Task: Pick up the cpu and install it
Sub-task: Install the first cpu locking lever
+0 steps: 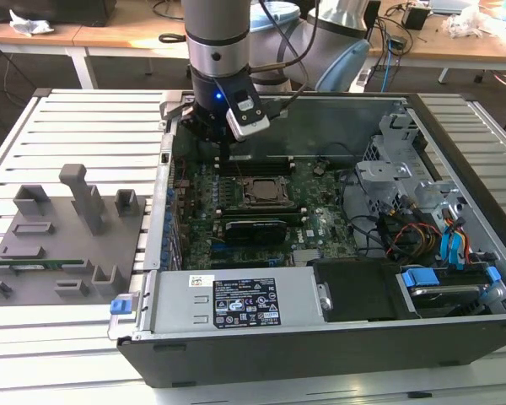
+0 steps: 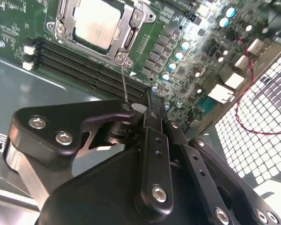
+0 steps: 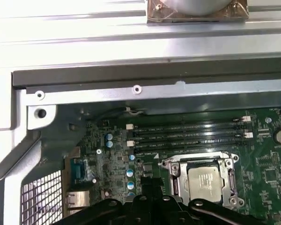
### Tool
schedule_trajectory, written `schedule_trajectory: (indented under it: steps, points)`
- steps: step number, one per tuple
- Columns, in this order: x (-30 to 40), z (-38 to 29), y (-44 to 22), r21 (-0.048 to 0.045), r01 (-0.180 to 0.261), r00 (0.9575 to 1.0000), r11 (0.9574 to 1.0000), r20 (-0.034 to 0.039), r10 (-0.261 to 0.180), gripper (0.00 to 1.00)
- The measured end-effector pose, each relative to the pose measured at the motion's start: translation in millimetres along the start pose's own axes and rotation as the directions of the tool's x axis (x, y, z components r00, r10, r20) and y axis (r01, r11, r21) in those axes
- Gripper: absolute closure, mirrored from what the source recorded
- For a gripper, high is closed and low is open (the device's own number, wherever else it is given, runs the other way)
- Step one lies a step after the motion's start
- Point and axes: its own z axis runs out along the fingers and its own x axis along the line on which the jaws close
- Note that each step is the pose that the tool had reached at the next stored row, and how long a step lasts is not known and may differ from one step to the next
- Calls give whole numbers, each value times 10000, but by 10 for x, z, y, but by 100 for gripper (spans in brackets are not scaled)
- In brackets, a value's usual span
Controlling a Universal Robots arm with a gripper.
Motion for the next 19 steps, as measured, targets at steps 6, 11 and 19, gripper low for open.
schedule_trajectory:
  steps: [6, 11, 19]
  points:
    - [18, 58, -9, -645, -20, 10000, 9979, -44, 17, 89]
    - [22, 151, -25, -1072, -9, 10000, 9942, -77, 1, 89]
    - [-195, 208, -17, -1072, 0, 10000, 9942, -80, -8, 89]
